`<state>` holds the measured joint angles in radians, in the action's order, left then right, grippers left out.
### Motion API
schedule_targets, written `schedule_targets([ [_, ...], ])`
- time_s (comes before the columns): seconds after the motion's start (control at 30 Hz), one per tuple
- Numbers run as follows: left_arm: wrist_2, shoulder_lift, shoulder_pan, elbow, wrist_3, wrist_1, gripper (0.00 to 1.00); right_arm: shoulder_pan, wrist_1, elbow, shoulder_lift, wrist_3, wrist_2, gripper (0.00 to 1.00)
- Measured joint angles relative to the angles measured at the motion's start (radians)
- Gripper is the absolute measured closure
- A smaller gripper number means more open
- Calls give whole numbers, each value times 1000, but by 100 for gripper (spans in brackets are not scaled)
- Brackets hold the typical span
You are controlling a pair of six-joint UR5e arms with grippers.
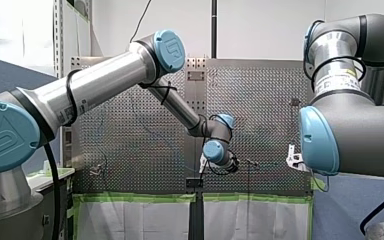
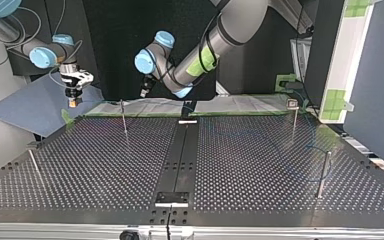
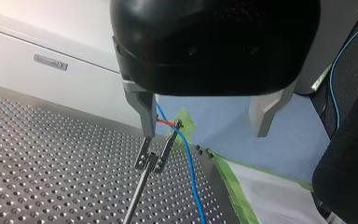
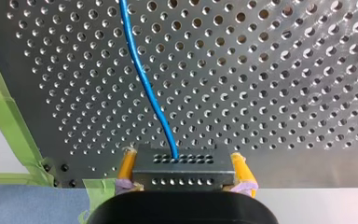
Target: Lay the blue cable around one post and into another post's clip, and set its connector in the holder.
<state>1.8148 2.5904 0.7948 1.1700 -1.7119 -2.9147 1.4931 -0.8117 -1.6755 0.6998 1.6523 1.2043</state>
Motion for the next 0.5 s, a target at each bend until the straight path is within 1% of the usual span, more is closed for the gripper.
schedule_targets([
  [0.5,1,0,-4,0,-1,-3,0,-5,2,0,0,0,0,100],
])
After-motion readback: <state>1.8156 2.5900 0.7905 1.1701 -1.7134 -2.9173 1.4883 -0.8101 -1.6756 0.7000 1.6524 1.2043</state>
